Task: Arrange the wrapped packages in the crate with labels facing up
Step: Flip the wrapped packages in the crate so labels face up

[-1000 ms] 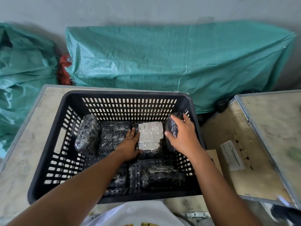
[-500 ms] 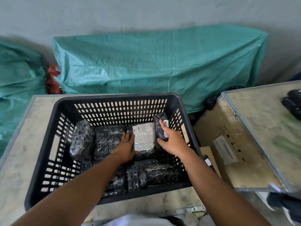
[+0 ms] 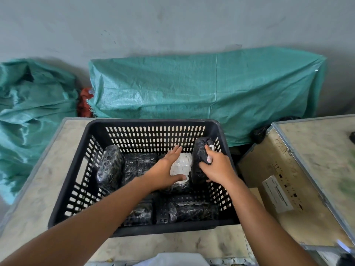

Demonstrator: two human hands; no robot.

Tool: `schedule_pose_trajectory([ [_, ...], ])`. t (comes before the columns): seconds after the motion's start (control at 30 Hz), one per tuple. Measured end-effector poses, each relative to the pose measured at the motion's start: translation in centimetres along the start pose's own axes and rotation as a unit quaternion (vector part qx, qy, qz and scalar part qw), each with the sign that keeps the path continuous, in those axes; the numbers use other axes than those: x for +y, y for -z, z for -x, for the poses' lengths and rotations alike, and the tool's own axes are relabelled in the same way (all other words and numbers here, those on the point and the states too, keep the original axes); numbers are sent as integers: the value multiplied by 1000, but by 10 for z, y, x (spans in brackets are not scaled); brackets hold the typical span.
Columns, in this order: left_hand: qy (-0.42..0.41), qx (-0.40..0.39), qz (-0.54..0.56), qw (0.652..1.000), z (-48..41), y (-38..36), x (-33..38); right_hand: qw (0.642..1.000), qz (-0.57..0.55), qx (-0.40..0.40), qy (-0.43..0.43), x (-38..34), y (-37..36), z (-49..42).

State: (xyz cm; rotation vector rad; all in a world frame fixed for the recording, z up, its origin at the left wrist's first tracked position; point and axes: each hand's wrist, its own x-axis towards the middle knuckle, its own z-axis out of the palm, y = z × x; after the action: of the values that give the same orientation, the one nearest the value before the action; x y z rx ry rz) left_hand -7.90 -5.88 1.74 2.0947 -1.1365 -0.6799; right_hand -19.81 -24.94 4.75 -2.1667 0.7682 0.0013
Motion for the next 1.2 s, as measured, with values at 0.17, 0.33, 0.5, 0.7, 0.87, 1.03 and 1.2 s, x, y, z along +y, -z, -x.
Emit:
schedule_pose_trajectory([
  [0.17,-34,20,61,997,19,-6,32,981,-190,8,-32,-36,32,1],
  [0.33,-131,182,-24,974,26,-16,46,960,-278,-10,-18,-65,47,12],
  [0.5,-232,295,7,927,29,8,47,932,-358,-63,14,-85,63,23],
  [0.7,-166,318,167,918,40,30,49,970,-180,53,153,-70,51,19],
  [0.87,-9,289,377,880,29,52,45,983,-114,-45,135,-47,43,-5],
  [1.03,102,207,392,890,12,53,15,976,-143,-139,84,-31,21,-19],
  [1.2,174,139,314,923,-14,30,-5,983,-88,-159,28,-24,-6,-38],
])
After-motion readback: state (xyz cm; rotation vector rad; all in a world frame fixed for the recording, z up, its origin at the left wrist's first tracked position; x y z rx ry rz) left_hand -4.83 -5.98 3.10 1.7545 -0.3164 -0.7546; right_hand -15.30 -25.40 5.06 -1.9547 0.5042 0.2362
